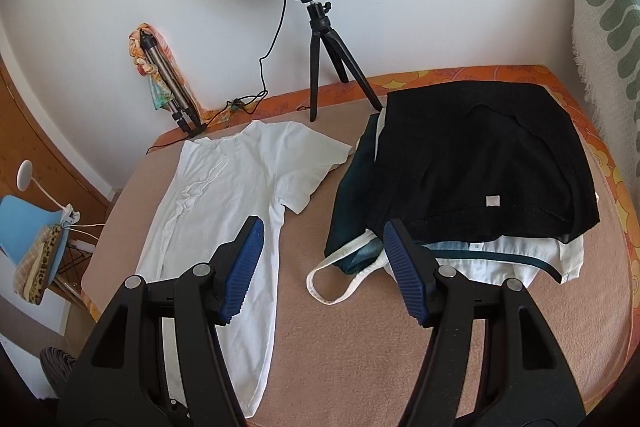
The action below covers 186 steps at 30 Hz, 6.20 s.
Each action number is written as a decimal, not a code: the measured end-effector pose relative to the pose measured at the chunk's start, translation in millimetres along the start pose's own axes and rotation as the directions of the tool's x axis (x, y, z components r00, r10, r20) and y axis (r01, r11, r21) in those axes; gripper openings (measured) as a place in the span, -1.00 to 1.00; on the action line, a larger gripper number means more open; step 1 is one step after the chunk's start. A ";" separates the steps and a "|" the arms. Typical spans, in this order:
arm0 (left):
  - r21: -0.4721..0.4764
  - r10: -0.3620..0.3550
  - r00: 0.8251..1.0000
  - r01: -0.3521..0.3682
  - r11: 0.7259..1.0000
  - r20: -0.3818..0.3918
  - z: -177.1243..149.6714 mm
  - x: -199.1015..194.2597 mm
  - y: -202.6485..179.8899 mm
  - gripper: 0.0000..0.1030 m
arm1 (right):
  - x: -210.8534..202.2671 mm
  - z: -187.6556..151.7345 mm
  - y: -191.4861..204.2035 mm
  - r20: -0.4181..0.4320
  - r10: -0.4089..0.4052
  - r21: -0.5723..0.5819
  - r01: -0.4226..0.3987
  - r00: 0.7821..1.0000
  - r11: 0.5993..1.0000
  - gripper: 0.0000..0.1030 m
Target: Fold small clothes
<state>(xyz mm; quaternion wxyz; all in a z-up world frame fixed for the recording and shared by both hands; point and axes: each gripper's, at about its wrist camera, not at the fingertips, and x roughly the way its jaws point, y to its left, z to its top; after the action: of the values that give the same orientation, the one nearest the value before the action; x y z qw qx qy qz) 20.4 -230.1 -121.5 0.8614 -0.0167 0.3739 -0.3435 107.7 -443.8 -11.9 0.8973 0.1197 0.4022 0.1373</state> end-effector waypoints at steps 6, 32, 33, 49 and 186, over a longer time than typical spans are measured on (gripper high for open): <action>-0.091 -0.025 0.999 0.029 0.995 0.044 2.9 -7.7 10.1 -0.95 | 69.4 34.1 19.0 -0.087 0.034 -0.014 -0.035 0.996 0.999 0.27; -0.162 -0.108 0.993 0.114 0.980 0.047 3.8 -2.1 15.7 -0.96 | 273.3 89.1 -11.5 -0.319 -0.230 -0.047 0.227 0.919 0.973 -0.19; -0.164 -0.109 0.993 0.115 0.980 0.048 4.1 -2.4 15.8 -0.95 | 274.0 89.2 -10.2 -0.319 -0.233 -0.055 0.227 0.919 0.972 -0.19; -0.249 -0.112 0.988 0.134 0.959 0.102 -4.7 -12.1 33.5 -0.95 | 262.0 106.0 36.4 -0.245 -0.306 -0.178 0.267 0.920 0.947 -0.94; -0.214 0.099 0.989 -0.121 0.969 -0.112 -42.0 -92.2 100.0 -0.78 | 42.8 -231.1 163.8 -0.321 -0.065 -0.304 -0.038 0.945 0.952 -0.98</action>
<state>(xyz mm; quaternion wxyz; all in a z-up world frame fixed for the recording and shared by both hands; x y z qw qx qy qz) 6.2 -88.4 -121.9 0.8521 -0.0742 0.4527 -0.2518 -63.9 -252.0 -137.8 0.8266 -0.0480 0.5202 0.2096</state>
